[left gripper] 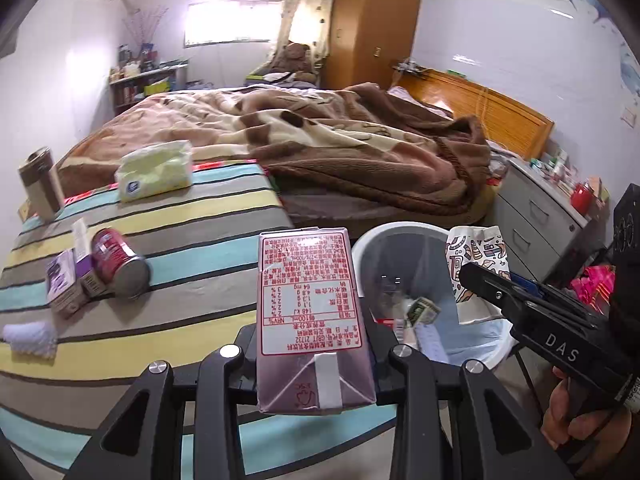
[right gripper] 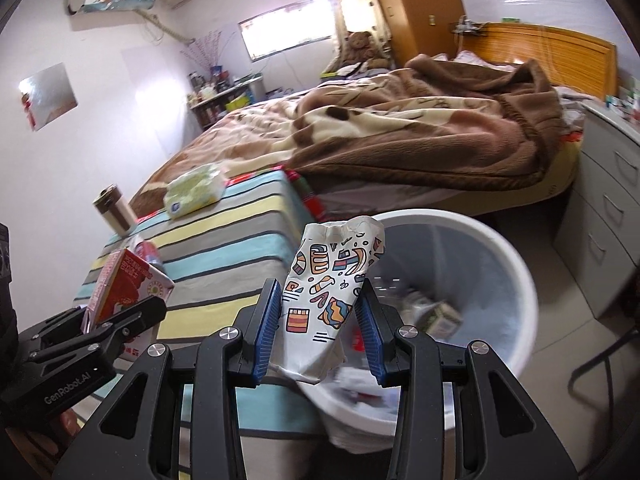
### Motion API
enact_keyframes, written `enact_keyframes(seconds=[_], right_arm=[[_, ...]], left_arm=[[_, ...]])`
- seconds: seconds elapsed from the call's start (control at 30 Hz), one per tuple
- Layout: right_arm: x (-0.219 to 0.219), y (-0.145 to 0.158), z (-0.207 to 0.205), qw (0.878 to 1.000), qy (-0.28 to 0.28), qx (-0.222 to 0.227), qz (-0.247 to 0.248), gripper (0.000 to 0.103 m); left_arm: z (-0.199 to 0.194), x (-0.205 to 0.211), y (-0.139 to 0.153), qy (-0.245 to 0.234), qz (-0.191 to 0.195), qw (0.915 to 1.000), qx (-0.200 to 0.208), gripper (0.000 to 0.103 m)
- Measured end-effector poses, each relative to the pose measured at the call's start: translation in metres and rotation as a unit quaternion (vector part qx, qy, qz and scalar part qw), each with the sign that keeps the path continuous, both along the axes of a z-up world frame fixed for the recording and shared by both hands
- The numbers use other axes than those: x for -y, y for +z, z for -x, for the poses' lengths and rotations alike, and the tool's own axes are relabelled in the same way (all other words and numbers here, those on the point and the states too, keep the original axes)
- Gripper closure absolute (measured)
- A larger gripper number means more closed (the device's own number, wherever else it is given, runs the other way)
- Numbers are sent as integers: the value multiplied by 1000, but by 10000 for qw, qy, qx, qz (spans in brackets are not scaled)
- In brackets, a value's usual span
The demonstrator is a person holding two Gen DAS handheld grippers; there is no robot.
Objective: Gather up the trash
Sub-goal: 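Carry the carton and cup over the white bin and open both tools to drop them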
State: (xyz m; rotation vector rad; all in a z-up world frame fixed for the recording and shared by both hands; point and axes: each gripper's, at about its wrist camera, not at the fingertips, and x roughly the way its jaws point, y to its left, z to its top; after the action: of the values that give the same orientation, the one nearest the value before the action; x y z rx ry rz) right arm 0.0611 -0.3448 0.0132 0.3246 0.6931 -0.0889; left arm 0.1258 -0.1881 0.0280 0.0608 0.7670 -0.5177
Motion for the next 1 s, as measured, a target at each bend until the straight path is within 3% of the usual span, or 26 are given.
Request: enact_keyframes(seconds=[0.5,1.0], right_arm=[[48,-16,11,9978,-596,-300,32,63],[65,-34,7,9953,-715,-657,37,62]], left_arm=[[4,71,-7,-712,-9,9974,-80,67],[-7,103,-31,-997,-82,9944,-339,67]])
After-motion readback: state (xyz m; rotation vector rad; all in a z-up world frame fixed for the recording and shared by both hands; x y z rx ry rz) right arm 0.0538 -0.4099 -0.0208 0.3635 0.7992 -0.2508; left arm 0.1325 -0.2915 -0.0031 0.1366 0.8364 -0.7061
